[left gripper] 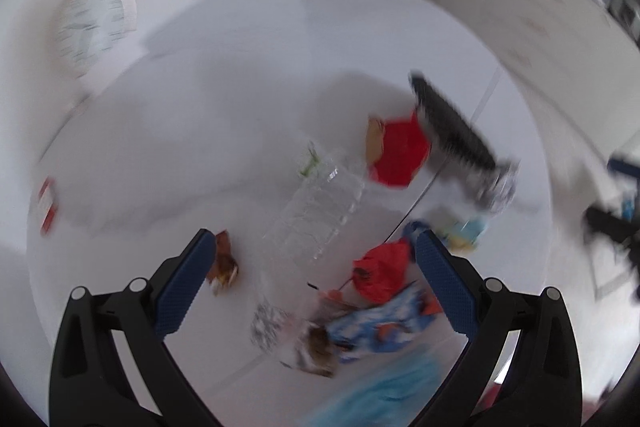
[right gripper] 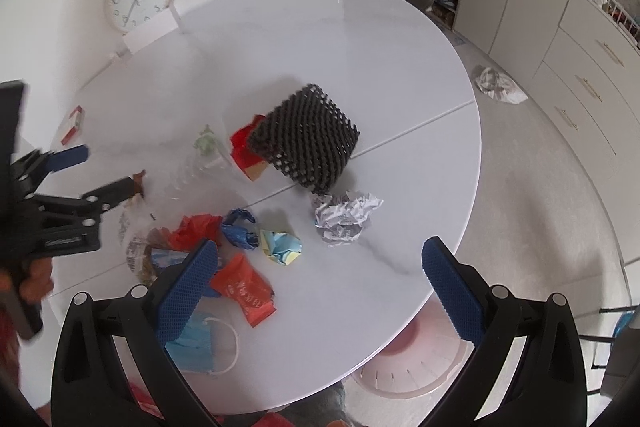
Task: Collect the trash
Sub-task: 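Grasp the blue face mask with the right tool while the left tool grasps the black mesh sponge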
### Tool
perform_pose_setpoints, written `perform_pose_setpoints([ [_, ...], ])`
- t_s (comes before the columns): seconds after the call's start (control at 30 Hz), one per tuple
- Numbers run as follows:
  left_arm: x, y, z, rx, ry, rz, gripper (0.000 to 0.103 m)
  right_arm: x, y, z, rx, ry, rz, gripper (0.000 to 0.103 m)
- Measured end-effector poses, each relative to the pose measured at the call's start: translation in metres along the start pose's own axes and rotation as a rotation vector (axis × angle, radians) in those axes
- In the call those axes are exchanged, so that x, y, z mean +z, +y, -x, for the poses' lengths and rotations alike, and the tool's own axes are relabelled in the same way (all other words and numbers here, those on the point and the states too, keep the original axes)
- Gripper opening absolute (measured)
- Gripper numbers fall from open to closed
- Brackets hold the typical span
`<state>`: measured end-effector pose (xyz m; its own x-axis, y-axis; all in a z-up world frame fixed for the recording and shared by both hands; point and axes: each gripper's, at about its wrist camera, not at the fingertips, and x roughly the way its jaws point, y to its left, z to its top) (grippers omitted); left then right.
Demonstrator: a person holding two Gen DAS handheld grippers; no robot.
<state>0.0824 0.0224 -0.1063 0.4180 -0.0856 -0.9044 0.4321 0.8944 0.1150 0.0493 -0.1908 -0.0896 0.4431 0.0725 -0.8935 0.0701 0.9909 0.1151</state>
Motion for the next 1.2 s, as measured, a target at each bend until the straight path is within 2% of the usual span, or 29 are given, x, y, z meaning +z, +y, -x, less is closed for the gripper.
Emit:
perform_pose_setpoints([
  [0.13,0.008,0.002,-0.035,-0.024,0.035,-0.134,0.095,-0.004,0.001,-0.012,0.007,0.027,-0.01,0.101],
  [0.23,0.008,0.003,-0.044,-0.079,0.044,-0.174,0.095,-0.016,0.019,-0.018,0.117,0.061,0.056,0.101],
  [0.3,0.003,0.008,-0.046,-0.119,0.047,-0.18,0.095,-0.034,0.049,-0.023,0.232,0.101,0.192,0.101],
  [0.37,-0.002,0.013,-0.046,-0.136,0.052,-0.172,0.095,-0.052,0.08,-0.028,0.307,0.126,0.32,0.101],
  [0.47,-0.016,0.028,-0.04,-0.15,0.051,-0.145,0.095,-0.077,0.125,-0.042,0.385,0.166,0.478,0.101],
  [0.53,-0.022,0.039,-0.035,-0.14,0.047,-0.114,0.095,-0.087,0.146,-0.056,0.41,0.197,0.528,0.098],
  [0.63,-0.029,0.054,-0.027,-0.12,0.038,-0.071,0.095,-0.101,0.169,-0.08,0.421,0.262,0.572,0.09],
  [0.73,-0.031,0.062,-0.018,-0.099,0.026,-0.049,0.095,-0.114,0.186,-0.097,0.384,0.315,0.63,0.074],
  [0.77,-0.03,0.062,-0.015,-0.096,0.018,-0.047,0.095,-0.117,0.189,-0.1,0.374,0.326,0.643,0.063],
  [0.8,-0.028,0.06,-0.012,-0.095,0.009,-0.047,0.095,-0.12,0.191,-0.103,0.368,0.341,0.65,0.047],
  [0.83,-0.026,0.058,-0.01,-0.1,0.002,-0.049,0.095,-0.121,0.192,-0.104,0.365,0.342,0.647,0.044],
  [0.9,-0.017,0.048,-0.008,-0.121,-0.012,-0.057,0.095,-0.12,0.192,-0.104,0.39,0.345,0.626,0.023],
  [1.0,0.0,0.025,-0.005,-0.166,-0.038,-0.08,0.095,-0.114,0.179,-0.096,0.407,0.34,0.569,0.013],
  [1.1,0.023,-0.004,-0.003,-0.226,-0.059,-0.107,0.095,-0.099,0.145,-0.069,0.458,0.303,0.472,0.013],
  [1.2,0.045,-0.032,-0.01,-0.305,-0.049,-0.102,0.095,-0.088,0.112,-0.041,0.47,0.247,0.367,0.013],
])
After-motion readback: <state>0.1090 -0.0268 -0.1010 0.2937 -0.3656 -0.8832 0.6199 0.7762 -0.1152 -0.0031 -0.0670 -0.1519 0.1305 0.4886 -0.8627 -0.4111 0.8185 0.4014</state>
